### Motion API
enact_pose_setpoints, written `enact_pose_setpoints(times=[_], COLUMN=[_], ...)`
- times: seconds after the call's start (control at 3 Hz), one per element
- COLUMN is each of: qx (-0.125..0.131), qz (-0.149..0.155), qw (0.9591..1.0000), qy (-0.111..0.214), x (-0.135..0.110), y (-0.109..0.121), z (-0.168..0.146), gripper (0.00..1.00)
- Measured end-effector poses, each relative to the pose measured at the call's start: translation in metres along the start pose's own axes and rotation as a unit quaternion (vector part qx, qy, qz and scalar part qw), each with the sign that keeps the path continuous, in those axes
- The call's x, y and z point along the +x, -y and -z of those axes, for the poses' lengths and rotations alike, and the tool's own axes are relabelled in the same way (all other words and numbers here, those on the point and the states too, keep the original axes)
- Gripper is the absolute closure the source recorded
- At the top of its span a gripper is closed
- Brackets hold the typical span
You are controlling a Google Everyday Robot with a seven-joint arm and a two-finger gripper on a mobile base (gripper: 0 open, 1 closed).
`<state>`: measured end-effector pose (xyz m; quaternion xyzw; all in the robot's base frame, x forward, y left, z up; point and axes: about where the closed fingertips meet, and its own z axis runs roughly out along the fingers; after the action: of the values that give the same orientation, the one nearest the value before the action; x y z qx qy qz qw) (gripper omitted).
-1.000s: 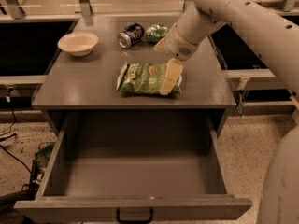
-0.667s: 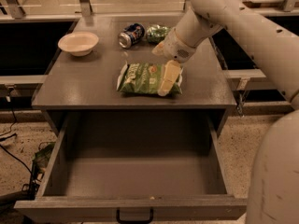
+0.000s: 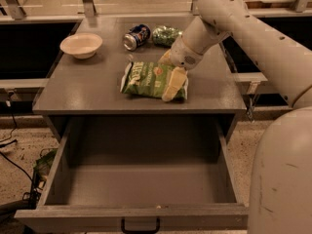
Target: Place green jalapeno chip bag into top drawer
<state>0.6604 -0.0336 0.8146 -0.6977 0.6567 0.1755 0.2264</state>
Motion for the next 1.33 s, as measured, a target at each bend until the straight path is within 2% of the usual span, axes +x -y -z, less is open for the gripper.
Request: enact_pose_setpoints(times=[1.0, 1.33], qx=[0.0, 0.0], qz=[0.0, 0.0], qw=[1.0, 1.0], qy=[0.0, 0.0], x=[0.0, -0.0002], y=[0.0, 0.0], z=[-0.0001, 0.0002], gripper=[0.85, 1.0])
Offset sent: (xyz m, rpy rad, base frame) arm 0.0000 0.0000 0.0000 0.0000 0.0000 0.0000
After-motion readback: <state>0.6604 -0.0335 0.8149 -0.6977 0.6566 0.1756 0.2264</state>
